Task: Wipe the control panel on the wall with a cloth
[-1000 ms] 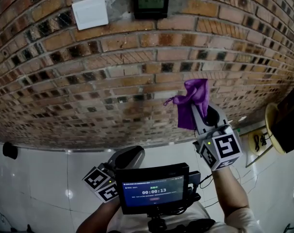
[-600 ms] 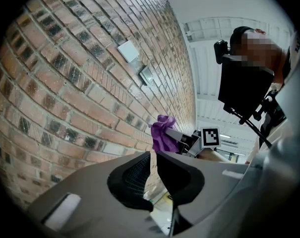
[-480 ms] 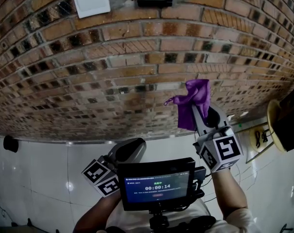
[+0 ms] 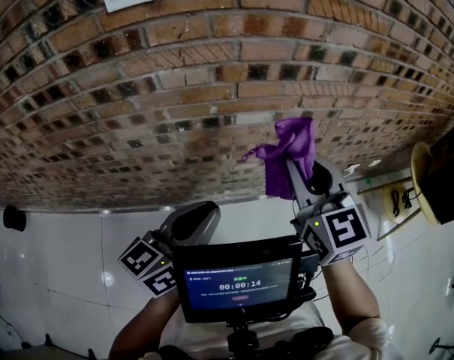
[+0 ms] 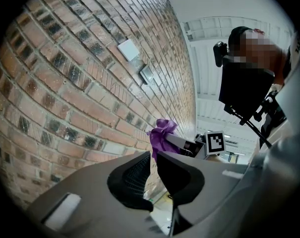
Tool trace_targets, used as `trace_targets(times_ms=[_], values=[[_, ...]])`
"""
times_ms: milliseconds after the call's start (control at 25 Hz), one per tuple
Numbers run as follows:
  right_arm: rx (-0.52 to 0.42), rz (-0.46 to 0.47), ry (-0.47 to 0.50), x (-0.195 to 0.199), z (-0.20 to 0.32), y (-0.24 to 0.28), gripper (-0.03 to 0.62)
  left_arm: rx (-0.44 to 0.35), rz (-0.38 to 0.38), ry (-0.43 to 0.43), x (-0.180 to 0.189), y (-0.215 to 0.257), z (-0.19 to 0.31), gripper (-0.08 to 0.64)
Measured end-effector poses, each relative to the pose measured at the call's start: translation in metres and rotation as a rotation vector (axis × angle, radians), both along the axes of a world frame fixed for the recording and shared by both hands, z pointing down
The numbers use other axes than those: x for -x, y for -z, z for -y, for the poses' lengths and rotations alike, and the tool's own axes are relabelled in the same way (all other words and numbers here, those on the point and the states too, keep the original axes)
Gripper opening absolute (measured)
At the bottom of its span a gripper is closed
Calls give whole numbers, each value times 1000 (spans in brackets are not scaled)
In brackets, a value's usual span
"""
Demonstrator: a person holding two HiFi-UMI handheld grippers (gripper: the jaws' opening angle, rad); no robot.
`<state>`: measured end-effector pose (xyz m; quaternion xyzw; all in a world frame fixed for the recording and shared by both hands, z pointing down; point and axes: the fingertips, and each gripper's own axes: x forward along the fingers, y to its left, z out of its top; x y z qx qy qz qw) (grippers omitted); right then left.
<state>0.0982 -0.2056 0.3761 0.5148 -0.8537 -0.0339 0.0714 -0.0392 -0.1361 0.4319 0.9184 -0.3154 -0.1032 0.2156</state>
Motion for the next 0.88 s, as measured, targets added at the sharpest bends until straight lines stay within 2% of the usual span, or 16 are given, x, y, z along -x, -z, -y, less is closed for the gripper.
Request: trace_targets(times_ms=[560,880], values=[[14,-45,66,12,-13,-26,83,-14,-10,3,0,-8,5,34],[88,-46,77,11,-25,-45,81,21,-4,9,1,-14,4,34]])
